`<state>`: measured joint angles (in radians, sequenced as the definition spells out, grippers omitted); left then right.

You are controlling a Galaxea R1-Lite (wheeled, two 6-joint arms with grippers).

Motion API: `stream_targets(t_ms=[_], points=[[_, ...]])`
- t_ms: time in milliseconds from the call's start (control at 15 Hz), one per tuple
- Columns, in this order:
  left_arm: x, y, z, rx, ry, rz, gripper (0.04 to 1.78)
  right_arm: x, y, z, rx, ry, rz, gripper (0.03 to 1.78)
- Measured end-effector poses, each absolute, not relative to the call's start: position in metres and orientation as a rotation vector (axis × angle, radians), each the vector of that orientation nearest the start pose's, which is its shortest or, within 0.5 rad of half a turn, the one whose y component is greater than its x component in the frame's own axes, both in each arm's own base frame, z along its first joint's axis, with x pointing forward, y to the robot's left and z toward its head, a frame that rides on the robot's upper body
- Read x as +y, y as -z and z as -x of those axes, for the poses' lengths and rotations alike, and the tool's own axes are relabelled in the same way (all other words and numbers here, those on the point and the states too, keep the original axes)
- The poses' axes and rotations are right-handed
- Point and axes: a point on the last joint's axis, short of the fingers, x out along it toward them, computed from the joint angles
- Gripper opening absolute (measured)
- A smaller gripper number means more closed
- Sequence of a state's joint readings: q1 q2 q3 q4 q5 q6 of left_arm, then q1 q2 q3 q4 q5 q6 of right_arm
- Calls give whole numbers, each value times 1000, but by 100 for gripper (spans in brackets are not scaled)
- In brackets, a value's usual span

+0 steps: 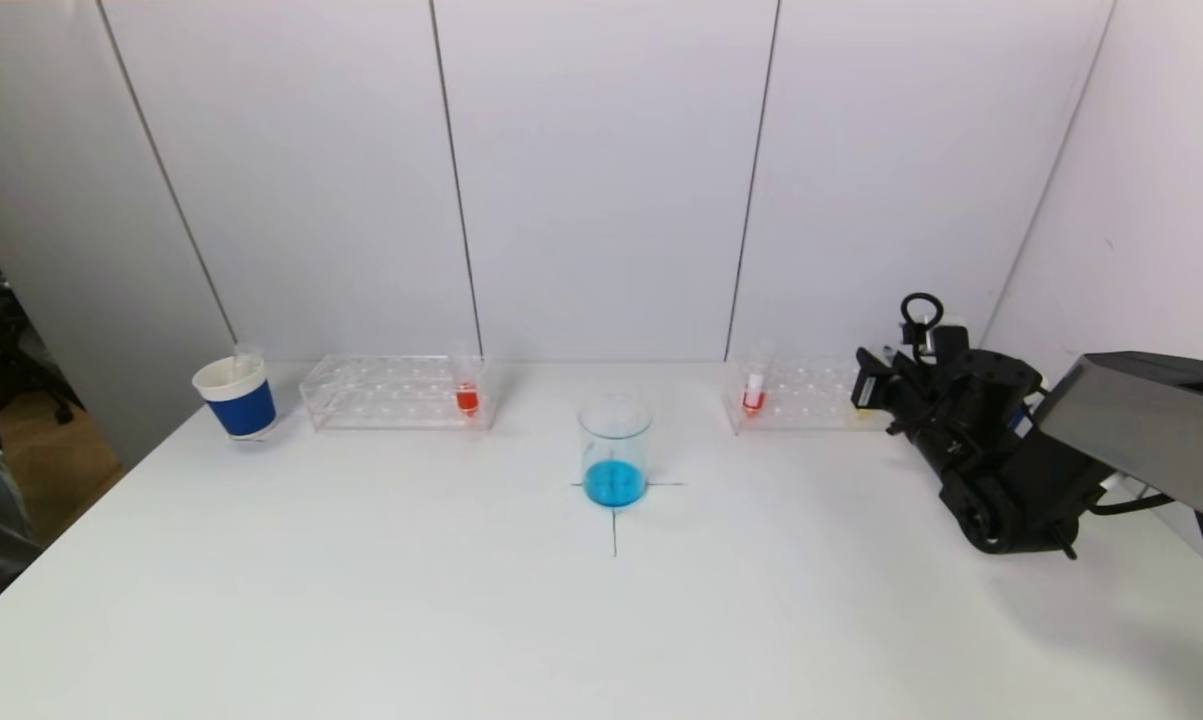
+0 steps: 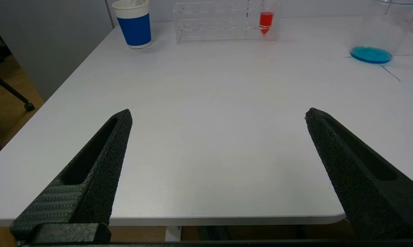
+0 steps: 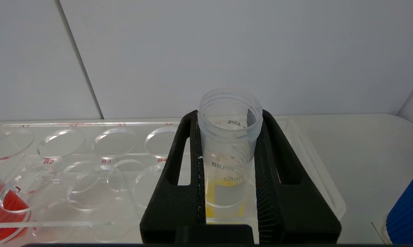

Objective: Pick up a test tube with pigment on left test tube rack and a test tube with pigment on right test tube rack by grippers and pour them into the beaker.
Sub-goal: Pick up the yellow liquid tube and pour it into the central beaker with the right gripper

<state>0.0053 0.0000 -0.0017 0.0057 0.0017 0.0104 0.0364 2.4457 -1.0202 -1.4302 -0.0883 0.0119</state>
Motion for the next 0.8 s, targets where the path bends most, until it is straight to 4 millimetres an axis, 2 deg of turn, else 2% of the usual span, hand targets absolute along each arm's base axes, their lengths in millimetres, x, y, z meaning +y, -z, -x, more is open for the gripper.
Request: stream_targets(t_ms=[467,800], points=[[0,-75,23,5,-7,-11,176,13,-34,-432,-12,53,-12,47],[0,-75,23,4,-7,-11,176,14,-49,-431,-8,53,-9,47]])
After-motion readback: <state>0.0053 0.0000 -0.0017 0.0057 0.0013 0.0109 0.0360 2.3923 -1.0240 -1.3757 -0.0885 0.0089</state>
